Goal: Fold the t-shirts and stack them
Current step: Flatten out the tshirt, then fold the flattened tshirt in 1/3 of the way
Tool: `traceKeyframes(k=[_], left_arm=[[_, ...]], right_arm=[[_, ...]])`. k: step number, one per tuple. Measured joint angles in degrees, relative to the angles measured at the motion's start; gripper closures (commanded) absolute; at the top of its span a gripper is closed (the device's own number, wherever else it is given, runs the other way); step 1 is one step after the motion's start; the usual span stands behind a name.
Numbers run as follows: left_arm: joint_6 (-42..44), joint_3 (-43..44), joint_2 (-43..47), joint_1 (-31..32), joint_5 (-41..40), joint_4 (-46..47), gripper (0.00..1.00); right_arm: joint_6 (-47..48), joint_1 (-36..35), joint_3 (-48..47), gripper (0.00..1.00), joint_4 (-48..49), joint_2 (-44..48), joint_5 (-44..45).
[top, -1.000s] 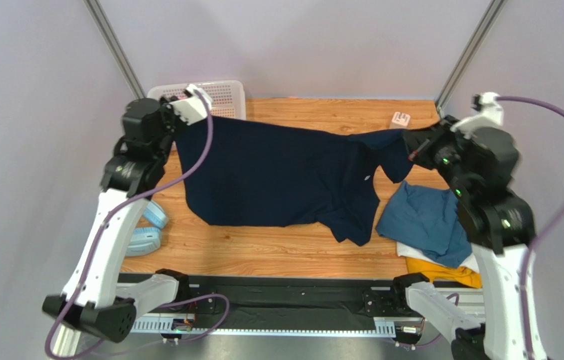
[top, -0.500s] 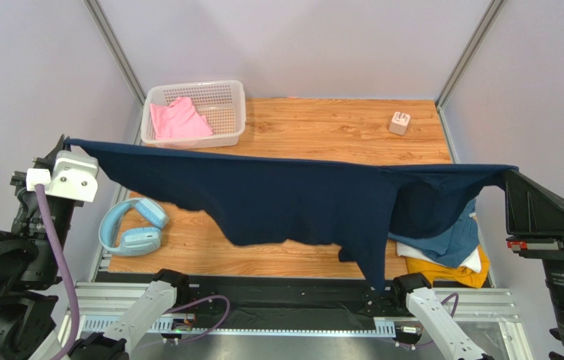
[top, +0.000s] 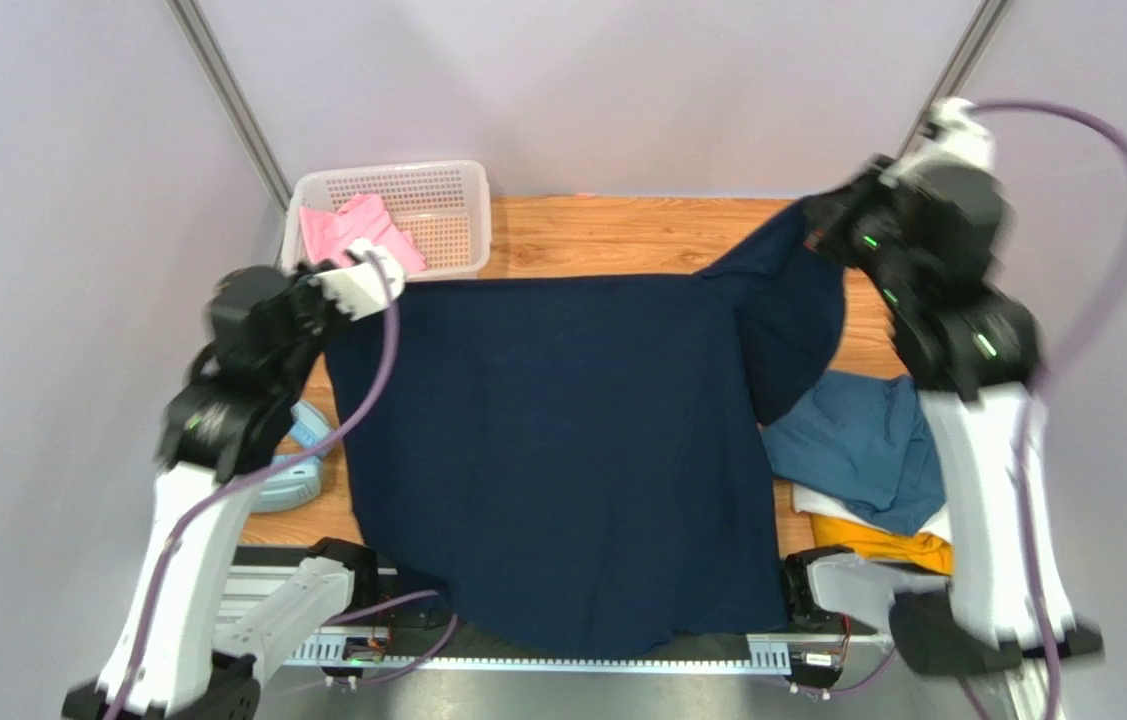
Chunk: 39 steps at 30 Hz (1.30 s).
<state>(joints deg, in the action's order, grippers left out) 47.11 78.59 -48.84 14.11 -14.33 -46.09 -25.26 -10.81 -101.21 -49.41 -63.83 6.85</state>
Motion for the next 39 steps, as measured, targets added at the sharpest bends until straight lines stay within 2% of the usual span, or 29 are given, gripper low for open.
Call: traceKeyframes(k=[4,6,9,13,18,23,34,39], left_arm=[[5.6,-12.3,-11.4,-0.5,-2.8,12.3,1.0],[8.1,-14.6,-21.4,-1.8,-3.5,17.3,1.0],[10.1,-12.9,-33.9,-4.8,-4.0,20.6,1.0],[12.3,-7.4,-42.4,-8.9,-4.6,24.0,1.0],[14.4,-4.2,-43.4,-10.6,-5.6,29.2,1.0],[14.4,-4.3,-43.4,-10.3,-5.6,30.6,1.0],[14.9,-14.9,-36.2,-10.3,-5.3,30.7,1.0],[15.0,-17.6,-31.6,-10.3,-4.9,30.8,1.0]], right_arm=[[0.3,0.0,1.2,1.0,3.1,-17.8,-0.2],[0.3,0.0,1.2,1.0,3.1,-26.1,-0.2],[0.6,0.0,1.2,1.0,2.4,-33.0,-0.3],[1.0,-0.3,1.1,1.0,2.4,-34.2,-0.3],[1.1,-0.7,0.8,1.0,4.4,-33.7,-0.8],[1.0,-1.2,1.2,1.0,5.0,-33.6,-1.4],[-0.9,-6.8,9.2,1.0,6.4,-31.3,-2.3],[-3.8,-10.6,16.7,1.0,5.6,-26.8,-2.3]])
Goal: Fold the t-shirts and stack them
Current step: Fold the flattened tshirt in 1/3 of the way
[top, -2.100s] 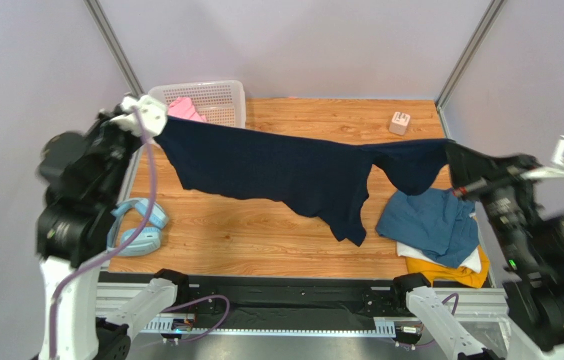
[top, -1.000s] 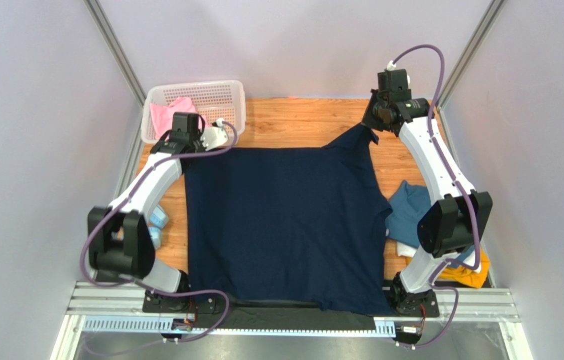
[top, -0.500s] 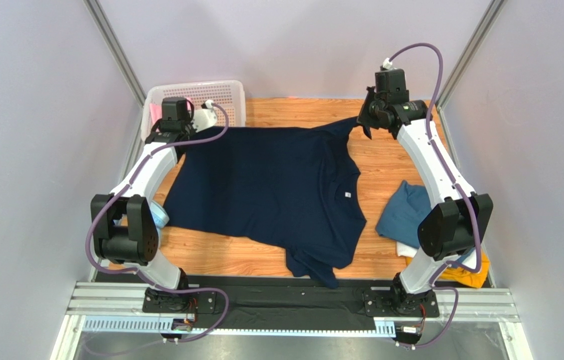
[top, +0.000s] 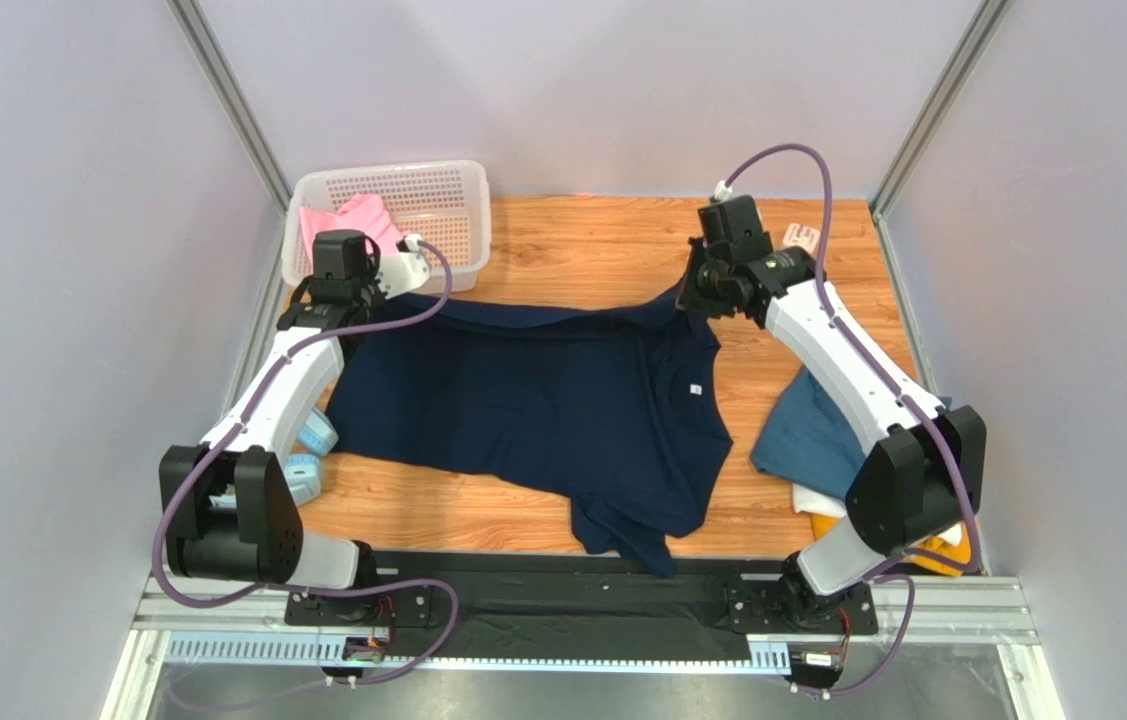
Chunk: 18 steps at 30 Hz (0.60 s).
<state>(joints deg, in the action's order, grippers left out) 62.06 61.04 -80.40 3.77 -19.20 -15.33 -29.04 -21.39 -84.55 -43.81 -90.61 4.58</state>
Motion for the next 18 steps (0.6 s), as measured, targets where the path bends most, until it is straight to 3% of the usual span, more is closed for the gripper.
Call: traceKeyframes(k=[6,8,9,10,12,18], left_arm=[[0.0,-2.5,1.1,0.0,0.6,0.3,1.0],[-0.1,-3.2,1.1,0.0,0.8,0.2,1.0],[-0.2,-3.3,1.1,0.0,0.9,0.2,1.0],[-0.2,-3.4,1.1,0.0,1.0,0.2,1.0],[-0.2,-3.6,1.1,0.0,1.2,0.2,1.0],[-0.9,-4.7,1.3,0.3,1.3,0.0,1.0]], right_arm=[[-3.9,-5.3,12.7,0.98,-0.9,8.2,1.4],[-5.3,-6.8,16.0,0.8,-1.8,11.0,1.5],[-5.8,-7.1,16.7,0.6,-2.1,11.7,1.6],[-6.6,-7.8,18.1,0.54,-2.2,12.9,1.6],[-8.2,-9.1,20.2,0.48,-2.9,14.7,1.3],[-9.0,-10.4,18.5,0.45,-7.8,14.3,0.7]])
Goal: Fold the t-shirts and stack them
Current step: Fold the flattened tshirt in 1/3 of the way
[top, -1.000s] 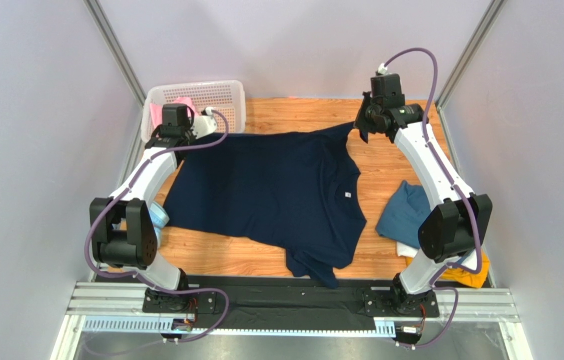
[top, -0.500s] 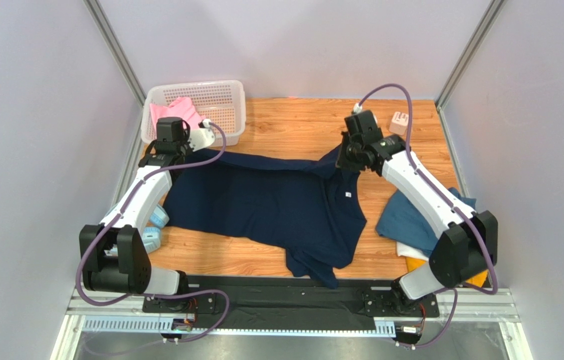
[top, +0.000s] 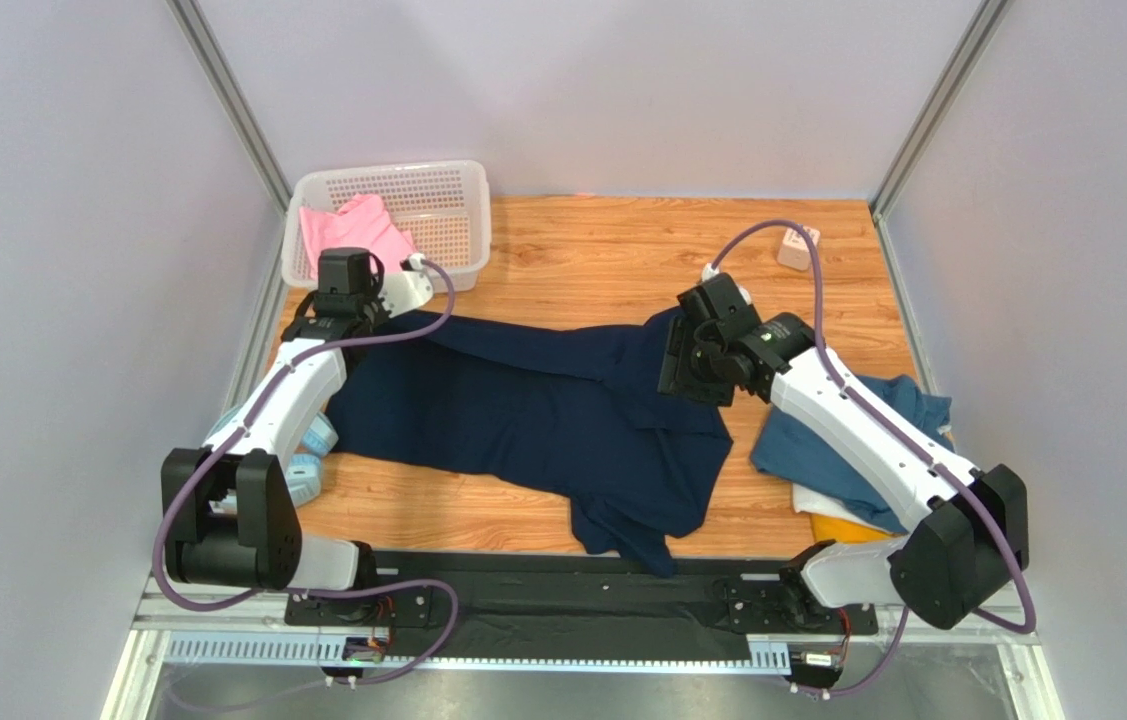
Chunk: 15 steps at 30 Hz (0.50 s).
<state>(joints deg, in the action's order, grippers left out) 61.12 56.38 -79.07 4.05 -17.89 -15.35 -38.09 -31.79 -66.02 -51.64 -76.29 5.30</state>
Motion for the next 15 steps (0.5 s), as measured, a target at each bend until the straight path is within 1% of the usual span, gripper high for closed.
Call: traceKeyframes(k=[2,5,7,8,9,10,11,12,14,15], left_arm=[[-0.5,-0.6,0.2,0.0,0.0,-0.5,1.0],[-1.4,-1.6,1.4,0.0,0.0,-1.7,1.0],[-2.1,-3.0,3.0,0.0,0.0,-1.9,1.0],[-2.3,-3.9,4.1,0.1,0.0,-2.1,0.98],[-2.6,-4.8,5.0,0.1,0.0,-2.2,0.75],[-2.8,-5.8,6.0,0.0,-0.1,-2.2,0.63],[-3.1,-7.0,7.2,0.1,-0.2,-2.4,0.6],[-3.7,-8.0,8.2,0.1,-0.3,-2.9,0.6],[-4.5,-9.7,9.9,0.1,-0.2,-3.5,0.59],[-4.9,-10.4,11.0,0.0,-0.2,-4.1,0.49]], right_arm=[[0.5,0.4,-4.1,0.45,-1.6,-1.0,1.0],[2.4,2.4,-12.9,0.46,-1.1,-4.5,2.8],[4.0,5.4,-18.9,0.47,0.7,-8.8,4.3],[4.5,6.8,-20.5,0.48,1.6,-10.8,5.0],[5.1,8.5,-22.2,0.5,2.6,-13.5,5.7],[5.5,10.0,-23.4,0.52,3.4,-16.1,6.5],[5.9,11.2,-24.2,0.54,4.0,-18.6,6.9],[6.1,12.8,-25.3,0.57,4.3,-22.1,7.1],[6.4,15.0,-26.6,0.58,5.1,-28.1,7.0],[6.5,15.8,-26.8,0.58,5.3,-30.5,6.8]])
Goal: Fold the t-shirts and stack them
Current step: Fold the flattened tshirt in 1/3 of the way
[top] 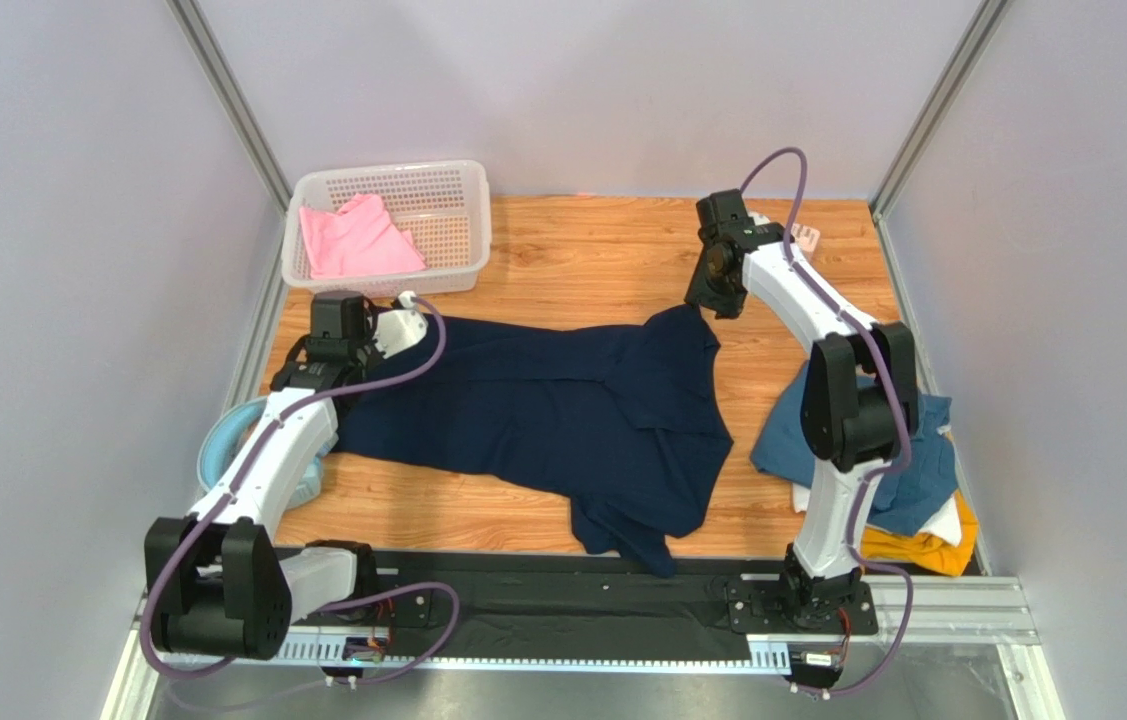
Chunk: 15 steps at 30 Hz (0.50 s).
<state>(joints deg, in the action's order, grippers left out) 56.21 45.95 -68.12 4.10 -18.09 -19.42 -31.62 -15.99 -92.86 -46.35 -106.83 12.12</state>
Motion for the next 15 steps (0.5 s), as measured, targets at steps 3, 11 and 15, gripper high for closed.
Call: traceKeyframes(k=[3,11,15], left_arm=[[-0.9,-1.4,2.8,0.0,0.0,-1.6,0.32],[-3.4,2.1,3.9,0.1,2.2,-4.7,0.3],[-6.0,8.5,-3.0,1.2,3.5,-4.4,0.35]], right_arm=[[0.0,2.4,0.0,0.58,-0.7,-6.4,-0.7],[0.0,4.8,-2.2,0.58,0.2,-7.5,-4.3],[-0.6,6.3,-2.4,0.6,2.3,-7.6,-8.8]])
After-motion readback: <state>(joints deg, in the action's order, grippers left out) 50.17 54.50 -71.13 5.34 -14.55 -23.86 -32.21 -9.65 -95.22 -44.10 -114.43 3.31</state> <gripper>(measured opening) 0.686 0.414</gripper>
